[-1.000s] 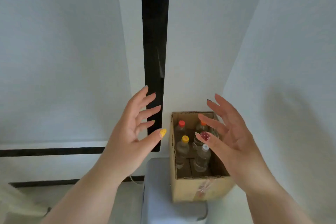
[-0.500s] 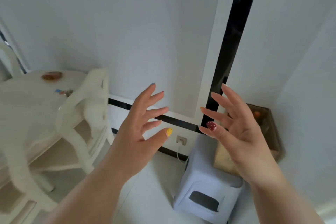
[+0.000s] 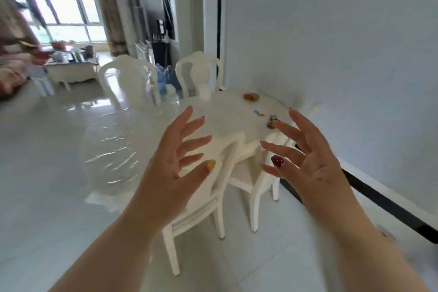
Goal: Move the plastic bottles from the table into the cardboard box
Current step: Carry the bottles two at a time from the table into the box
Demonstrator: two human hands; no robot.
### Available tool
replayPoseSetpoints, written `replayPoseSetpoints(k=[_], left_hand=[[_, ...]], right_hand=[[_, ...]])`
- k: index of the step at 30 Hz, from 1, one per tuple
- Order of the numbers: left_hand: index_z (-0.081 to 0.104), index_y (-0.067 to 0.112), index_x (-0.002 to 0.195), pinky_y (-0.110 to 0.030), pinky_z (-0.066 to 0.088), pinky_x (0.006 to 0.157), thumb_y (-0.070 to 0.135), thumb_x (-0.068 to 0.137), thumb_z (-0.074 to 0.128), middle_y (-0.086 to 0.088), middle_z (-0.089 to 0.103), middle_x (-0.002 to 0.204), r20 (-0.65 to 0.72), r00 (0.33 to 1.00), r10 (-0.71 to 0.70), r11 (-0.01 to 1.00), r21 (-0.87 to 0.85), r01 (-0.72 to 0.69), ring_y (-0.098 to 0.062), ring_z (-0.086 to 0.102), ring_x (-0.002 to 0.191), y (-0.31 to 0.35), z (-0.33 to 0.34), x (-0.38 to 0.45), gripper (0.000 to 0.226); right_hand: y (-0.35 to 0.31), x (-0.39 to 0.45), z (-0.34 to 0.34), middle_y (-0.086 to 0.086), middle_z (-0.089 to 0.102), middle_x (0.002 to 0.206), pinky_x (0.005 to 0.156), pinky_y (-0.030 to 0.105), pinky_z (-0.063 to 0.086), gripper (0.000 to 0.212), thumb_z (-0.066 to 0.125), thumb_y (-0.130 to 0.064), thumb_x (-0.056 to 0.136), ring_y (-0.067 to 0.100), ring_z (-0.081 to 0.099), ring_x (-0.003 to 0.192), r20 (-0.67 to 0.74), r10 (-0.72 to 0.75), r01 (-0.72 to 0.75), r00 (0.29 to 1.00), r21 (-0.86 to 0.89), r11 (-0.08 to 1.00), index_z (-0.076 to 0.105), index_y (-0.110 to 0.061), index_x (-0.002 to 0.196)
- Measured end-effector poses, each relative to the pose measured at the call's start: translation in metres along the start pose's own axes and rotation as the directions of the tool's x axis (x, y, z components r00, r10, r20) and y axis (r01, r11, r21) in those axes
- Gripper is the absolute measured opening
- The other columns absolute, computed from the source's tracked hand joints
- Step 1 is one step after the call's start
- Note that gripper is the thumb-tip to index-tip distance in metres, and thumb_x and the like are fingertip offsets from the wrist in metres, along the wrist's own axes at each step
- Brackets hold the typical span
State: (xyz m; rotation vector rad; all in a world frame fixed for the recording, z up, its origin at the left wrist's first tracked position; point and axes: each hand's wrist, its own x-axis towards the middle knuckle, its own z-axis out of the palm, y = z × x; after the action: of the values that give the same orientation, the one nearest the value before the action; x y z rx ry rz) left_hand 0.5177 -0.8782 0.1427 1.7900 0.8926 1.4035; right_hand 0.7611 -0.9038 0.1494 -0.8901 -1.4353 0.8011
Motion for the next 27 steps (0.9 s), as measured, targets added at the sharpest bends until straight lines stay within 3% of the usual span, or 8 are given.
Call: replayPoseSetpoints(k=[4,11,19,22,27], left_hand=[[0.033,0.052,0.148,-0.040,0.051,0.103,0.039,0.079,0.071,0.022,0.054,0.146,-0.142,0.990,-0.019,0.994,0.103,0.034,-0.010,0.059,0.130,-0.005,-0.146,-0.031,0.080],[0.035,0.056,0.146,-0.046,0.050,0.105,0.045,0.077,0.070,0.026,0.054,0.144,-0.406,0.913,-0.038,0.946,0.280,0.164,-0.008,0.060,0.129,-0.021,-0.358,-0.087,0.078],[0.032,0.050,0.150,-0.032,0.050,0.101,0.036,0.089,0.071,0.028,0.053,0.144,-0.549,0.834,-0.062,0.903,0.325,0.281,-0.004,0.060,0.128,-0.091,-0.507,-0.091,0.073],[0.031,0.048,0.151,-0.023,0.053,0.097,0.039,0.084,0.067,0.027,0.052,0.145,-0.567,0.822,-0.058,0.888,0.347,0.302,-0.002,0.059,0.128,-0.127,-0.556,-0.060,0.077],[0.031,0.051,0.150,-0.020,0.053,0.094,0.014,0.092,0.069,0.027,0.052,0.144,-0.592,0.804,-0.053,0.875,0.361,0.323,0.000,0.059,0.127,-0.191,-0.633,0.012,0.079]], right_hand=[[0.012,0.026,0.146,-0.015,0.057,0.141,0.096,0.053,0.053,0.072,0.078,-0.036,0.080,0.020,0.064,0.121,0.105,-0.025,0.011,0.994,0.133,0.991,0.044,-0.048,0.142],[0.031,0.063,0.378,-0.008,0.061,0.136,0.086,0.044,0.060,0.068,0.069,-0.022,0.080,0.024,0.068,0.115,0.285,-0.081,-0.011,0.955,0.306,0.952,0.047,-0.042,0.141],[0.077,0.136,0.560,-0.008,0.061,0.136,0.085,0.041,0.060,0.063,0.075,-0.030,0.080,0.024,0.068,0.114,0.443,-0.078,-0.098,0.893,0.361,0.927,0.051,-0.052,0.134],[0.106,0.181,0.612,-0.008,0.061,0.136,0.085,0.043,0.060,0.067,0.077,-0.036,0.080,0.024,0.068,0.114,0.469,-0.090,-0.103,0.878,0.371,0.923,0.049,-0.047,0.139],[0.146,0.279,0.686,-0.009,0.061,0.136,0.086,0.043,0.060,0.071,0.073,-0.034,0.076,0.022,0.069,0.113,0.511,-0.087,-0.110,0.855,0.343,0.933,0.048,-0.045,0.141]])
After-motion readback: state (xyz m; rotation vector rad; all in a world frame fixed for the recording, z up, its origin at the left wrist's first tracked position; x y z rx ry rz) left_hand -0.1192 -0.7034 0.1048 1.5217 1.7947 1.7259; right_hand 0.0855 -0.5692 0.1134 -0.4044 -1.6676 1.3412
